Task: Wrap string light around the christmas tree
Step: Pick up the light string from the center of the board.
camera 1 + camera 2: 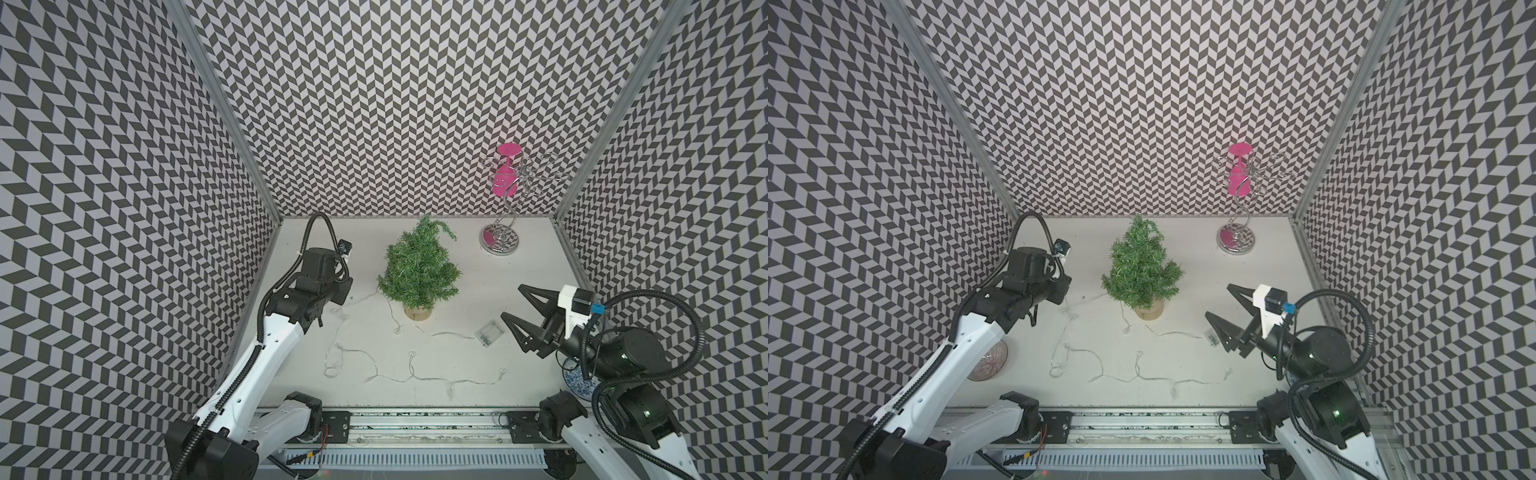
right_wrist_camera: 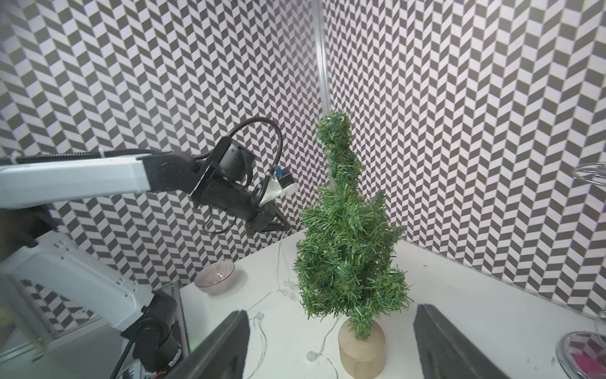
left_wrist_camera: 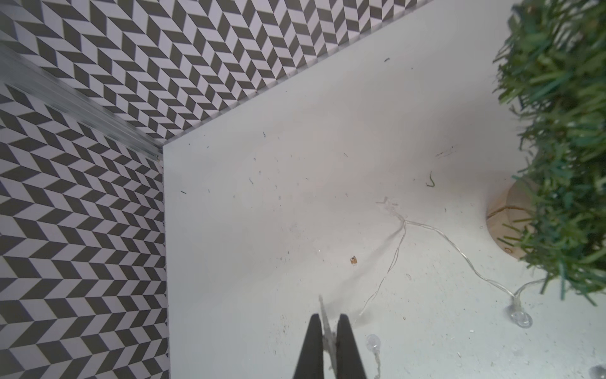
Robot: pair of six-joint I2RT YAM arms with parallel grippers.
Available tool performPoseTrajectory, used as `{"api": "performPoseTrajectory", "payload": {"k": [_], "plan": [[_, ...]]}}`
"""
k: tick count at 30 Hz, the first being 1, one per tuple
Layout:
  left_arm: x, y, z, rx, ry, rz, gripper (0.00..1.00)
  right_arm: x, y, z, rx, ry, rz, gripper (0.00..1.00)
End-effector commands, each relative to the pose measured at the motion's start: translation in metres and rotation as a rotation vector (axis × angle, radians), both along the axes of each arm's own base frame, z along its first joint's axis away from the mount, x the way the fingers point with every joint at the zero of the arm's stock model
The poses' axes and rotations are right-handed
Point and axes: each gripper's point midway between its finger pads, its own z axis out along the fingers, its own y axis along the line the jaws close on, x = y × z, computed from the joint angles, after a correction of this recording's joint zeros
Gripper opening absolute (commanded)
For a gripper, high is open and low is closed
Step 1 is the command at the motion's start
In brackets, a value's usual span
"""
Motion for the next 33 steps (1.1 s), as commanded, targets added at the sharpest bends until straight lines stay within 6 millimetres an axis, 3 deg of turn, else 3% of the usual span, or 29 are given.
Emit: {"api": "performPoseTrajectory", "payload": {"k": [1, 4, 6, 9, 14, 18, 25, 30, 33], "plan": [[0.01, 0.001, 0.035, -0.033, -0.098, -0.034, 0.0, -0.003, 0.016, 0.006, -0.035, -0.048, 0.101, 0.81], [0.017, 0.013, 0.042, -0.036, -0.102, -0.01, 0.0, 0.0, 0.032, 0.019, -0.016, -0.054, 0.154, 0.8], [0.021, 0.02, 0.046, -0.056, -0.108, -0.003, 0.0, 0.002, 0.053, 0.022, -0.02, -0.046, 0.192, 0.8], [0.026, 0.03, 0.05, -0.085, -0.115, 0.013, 0.0, -0.008, 0.104, 0.018, -0.104, -0.071, 0.254, 0.81], [0.028, 0.035, 0.057, -0.122, -0.127, 0.018, 0.0, -0.054, 0.184, -0.004, -0.26, -0.13, 0.404, 0.85], [0.027, 0.04, 0.059, -0.139, -0.141, 0.035, 0.0, -0.073, 0.22, -0.065, -0.387, -0.079, 0.489, 0.85], [0.023, 0.056, 0.072, -0.174, -0.187, 0.092, 0.01, -0.068, 0.256, -0.163, -0.526, -0.019, 0.506, 0.83], [0.021, 0.058, 0.073, -0.21, -0.207, 0.092, 0.01, -0.046, 0.286, -0.212, -0.672, 0.053, 0.437, 0.76], [0.02, 0.056, 0.068, -0.235, -0.202, 0.095, 0.01, -0.033, 0.303, -0.23, -0.694, 0.086, 0.385, 0.69]]}}
